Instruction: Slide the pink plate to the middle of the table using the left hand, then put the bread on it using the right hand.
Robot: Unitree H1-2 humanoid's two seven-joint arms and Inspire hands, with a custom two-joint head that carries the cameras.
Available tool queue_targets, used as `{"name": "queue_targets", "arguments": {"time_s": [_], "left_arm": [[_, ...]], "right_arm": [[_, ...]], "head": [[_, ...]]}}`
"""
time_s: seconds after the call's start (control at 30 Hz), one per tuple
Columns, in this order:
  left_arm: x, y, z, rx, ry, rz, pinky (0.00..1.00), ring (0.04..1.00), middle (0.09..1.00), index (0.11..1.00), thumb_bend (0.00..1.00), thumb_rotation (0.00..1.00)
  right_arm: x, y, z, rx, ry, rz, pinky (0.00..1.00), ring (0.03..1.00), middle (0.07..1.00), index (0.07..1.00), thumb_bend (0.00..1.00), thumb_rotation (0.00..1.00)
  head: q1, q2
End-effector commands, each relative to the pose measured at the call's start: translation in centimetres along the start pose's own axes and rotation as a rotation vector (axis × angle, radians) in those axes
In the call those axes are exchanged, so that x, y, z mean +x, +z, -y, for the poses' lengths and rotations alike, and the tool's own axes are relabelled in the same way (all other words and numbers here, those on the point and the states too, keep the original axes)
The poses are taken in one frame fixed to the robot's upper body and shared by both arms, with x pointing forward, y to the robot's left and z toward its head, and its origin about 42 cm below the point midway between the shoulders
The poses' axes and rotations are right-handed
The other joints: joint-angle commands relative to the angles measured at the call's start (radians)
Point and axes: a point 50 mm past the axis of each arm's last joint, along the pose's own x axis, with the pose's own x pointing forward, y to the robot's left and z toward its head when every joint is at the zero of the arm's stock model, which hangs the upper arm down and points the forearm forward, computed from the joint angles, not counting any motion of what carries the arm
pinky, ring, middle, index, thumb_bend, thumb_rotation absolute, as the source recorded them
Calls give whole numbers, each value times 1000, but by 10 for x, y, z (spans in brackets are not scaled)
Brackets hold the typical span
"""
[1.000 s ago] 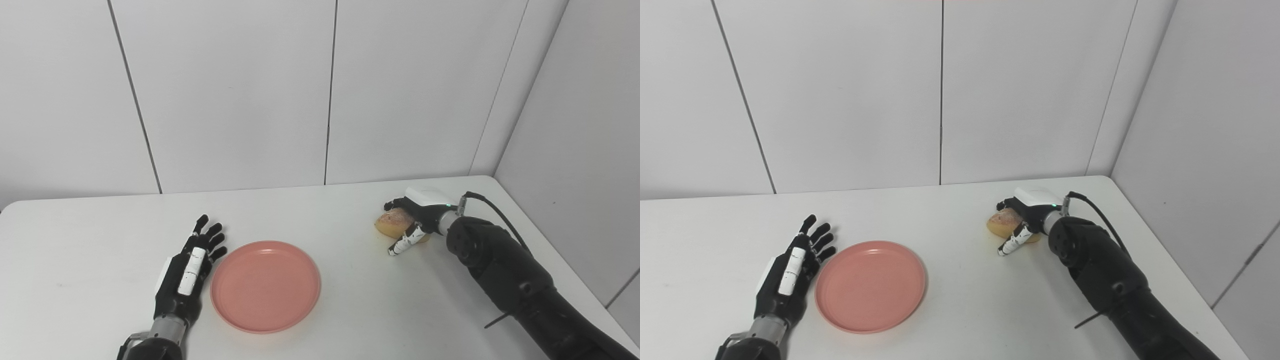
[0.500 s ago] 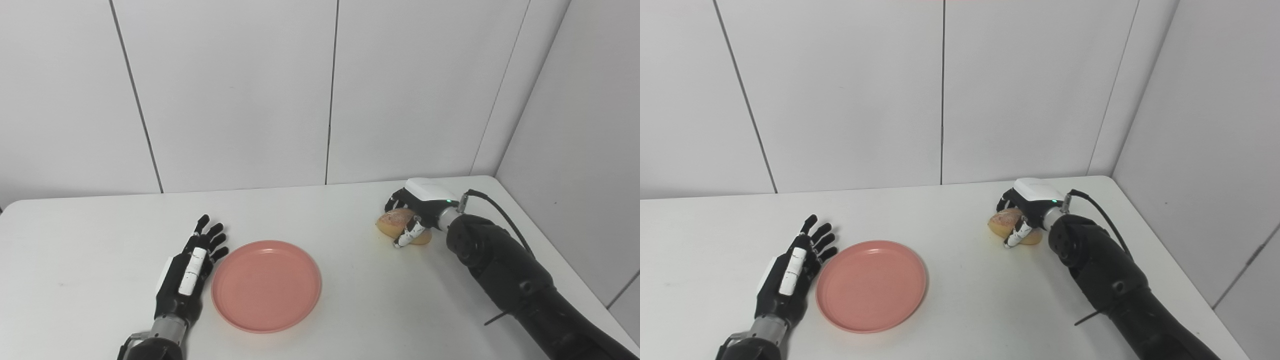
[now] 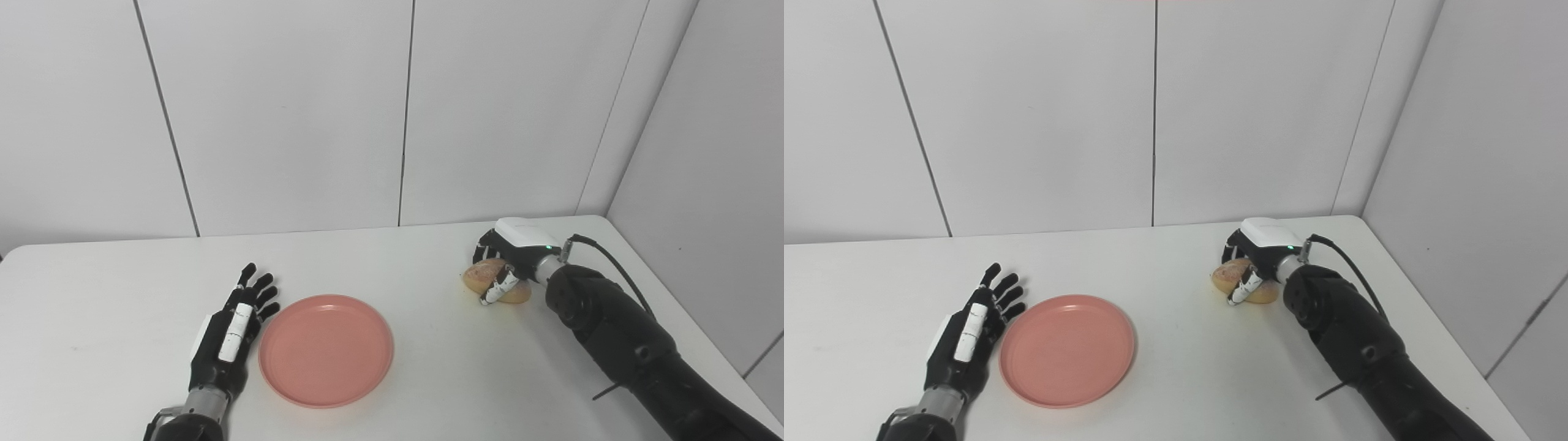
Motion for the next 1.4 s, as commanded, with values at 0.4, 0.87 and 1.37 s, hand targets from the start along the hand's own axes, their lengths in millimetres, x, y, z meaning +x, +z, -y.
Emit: {"name": "queue_targets", "arguments": {"time_s": [0.4,0.87,1.37], "left_arm": [[-13,-23,10,-26,8,-101,814,901,930,956,995,786],[-13,-27,37,-9,17,-103,745,880,918,944,994,804],[-11,-33,51,-15,3,-105,733,914,938,965,954,814]], "right_arm": [[-19,56,67,-91,-109,221,407,445,509,475,520,0],[-44,94,85,-115,-182,446,373,433,491,498,520,0],[-58,129,89,-92,-195,602,357,428,490,502,520,0]], "head": [[88,15],[254,14],[369,10]]}}
